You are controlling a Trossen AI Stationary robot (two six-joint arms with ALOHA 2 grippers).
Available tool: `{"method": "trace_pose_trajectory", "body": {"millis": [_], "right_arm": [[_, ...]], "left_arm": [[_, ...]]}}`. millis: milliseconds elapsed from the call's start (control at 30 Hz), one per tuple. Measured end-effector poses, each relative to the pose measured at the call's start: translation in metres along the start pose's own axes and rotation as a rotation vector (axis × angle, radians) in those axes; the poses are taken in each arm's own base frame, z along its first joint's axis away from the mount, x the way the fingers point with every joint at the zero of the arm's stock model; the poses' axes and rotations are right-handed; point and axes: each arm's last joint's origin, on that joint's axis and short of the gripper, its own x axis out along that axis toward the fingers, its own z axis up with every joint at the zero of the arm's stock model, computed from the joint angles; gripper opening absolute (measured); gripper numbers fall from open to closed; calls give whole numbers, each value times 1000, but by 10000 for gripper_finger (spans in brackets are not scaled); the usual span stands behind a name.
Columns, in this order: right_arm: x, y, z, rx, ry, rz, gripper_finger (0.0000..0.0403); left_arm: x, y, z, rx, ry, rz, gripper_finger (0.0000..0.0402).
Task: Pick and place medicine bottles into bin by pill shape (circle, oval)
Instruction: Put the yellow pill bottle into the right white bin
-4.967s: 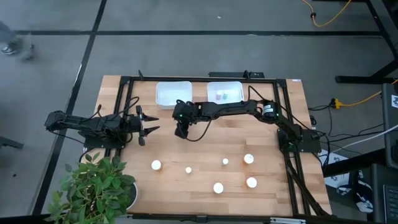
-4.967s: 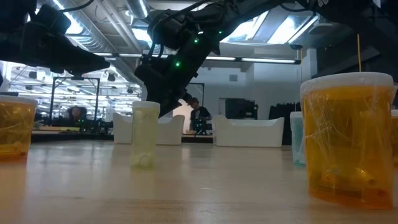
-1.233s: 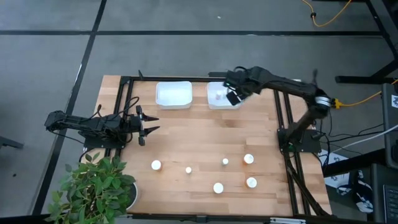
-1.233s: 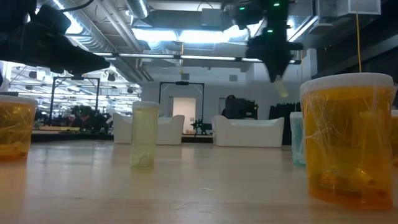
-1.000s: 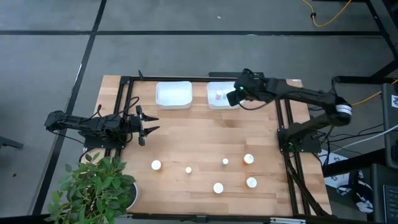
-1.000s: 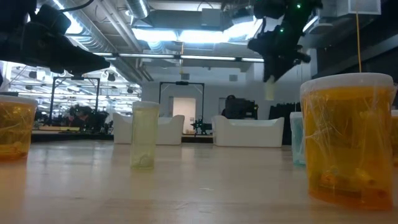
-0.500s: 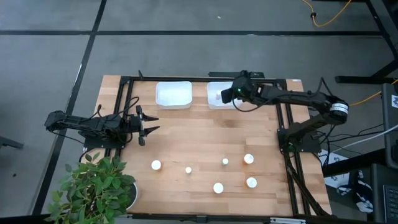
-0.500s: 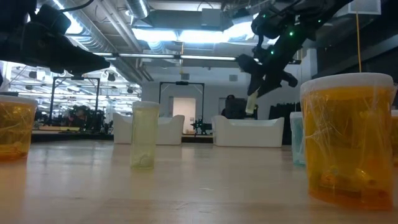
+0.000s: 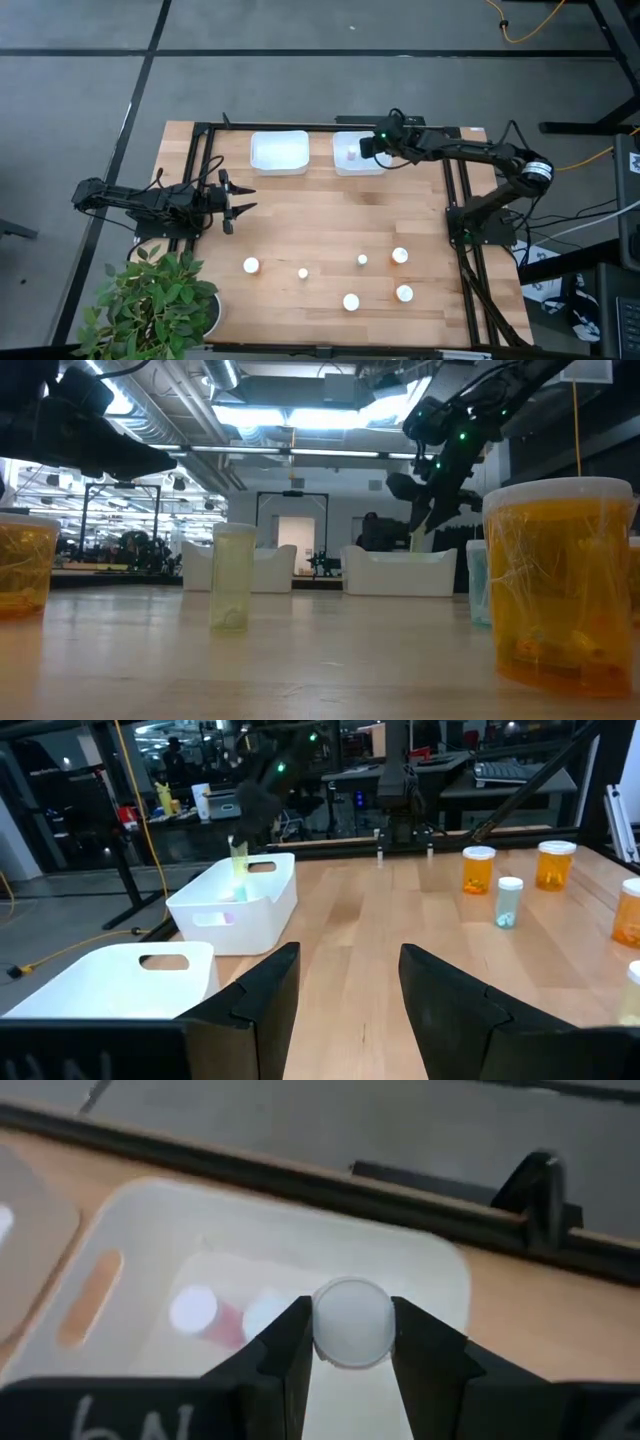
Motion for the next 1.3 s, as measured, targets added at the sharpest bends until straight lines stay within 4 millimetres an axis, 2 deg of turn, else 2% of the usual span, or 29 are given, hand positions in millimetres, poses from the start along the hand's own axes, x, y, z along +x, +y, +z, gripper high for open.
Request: {"method": "trace_pose_trajectory", "body": {"millis": [300,733,1000,1300], "right_arm": [[18,3,-10,-35,61,-22,119],[24,3,-13,-113,79,-34,119],[38,6,-21,-114,117,-29,119],[39,6,-21,-91,104,-41,120]], "left_arm": [[0,0,0,-10,0,0,166],[0,0,0,-11,0,0,166],[0,0,0,-13,0,0,166],[0,0,0,-24,0,0,166]]}}
